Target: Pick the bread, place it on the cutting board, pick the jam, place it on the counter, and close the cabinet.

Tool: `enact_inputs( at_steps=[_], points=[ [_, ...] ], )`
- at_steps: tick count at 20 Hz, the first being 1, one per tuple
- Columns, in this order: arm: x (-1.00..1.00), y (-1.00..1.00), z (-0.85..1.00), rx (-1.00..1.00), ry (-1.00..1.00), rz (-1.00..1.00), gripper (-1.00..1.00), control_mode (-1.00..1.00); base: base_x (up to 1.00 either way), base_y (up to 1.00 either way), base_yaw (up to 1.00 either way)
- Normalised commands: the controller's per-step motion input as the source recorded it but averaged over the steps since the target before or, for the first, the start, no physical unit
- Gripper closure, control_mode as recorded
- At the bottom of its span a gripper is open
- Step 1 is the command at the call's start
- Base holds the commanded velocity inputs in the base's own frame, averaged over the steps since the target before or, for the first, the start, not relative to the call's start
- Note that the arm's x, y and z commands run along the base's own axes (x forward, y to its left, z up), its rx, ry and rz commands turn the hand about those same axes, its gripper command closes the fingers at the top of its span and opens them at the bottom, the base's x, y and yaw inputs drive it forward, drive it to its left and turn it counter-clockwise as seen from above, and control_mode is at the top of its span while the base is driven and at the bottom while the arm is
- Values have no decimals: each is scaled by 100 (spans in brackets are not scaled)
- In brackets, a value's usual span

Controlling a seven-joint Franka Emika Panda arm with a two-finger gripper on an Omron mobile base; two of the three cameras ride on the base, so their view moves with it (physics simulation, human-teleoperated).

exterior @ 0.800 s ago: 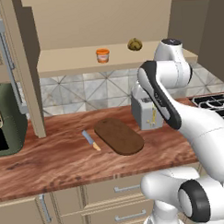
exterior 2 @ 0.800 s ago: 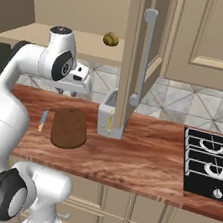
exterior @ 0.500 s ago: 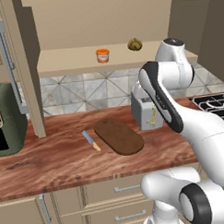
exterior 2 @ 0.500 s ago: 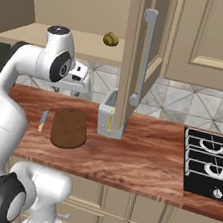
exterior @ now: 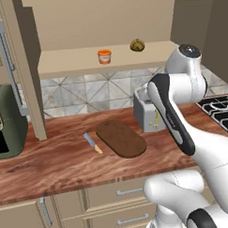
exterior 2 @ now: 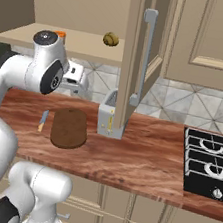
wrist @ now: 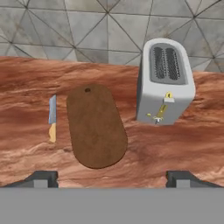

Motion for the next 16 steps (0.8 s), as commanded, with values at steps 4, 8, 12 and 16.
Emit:
enact_inputs(
  at_steps=[4,8,12,16],
  points=[
    [-3,1,31,0,-17,1,-100,-100,0,0,0],
    [0,8,36,0,-10,0,-100,-100,0,0,0],
    [0,8,36,0,-7,0,-100,-100,0,0,0],
    [0,14,37,0,-4,0,-100,-100,0,0,0]
  ],
)
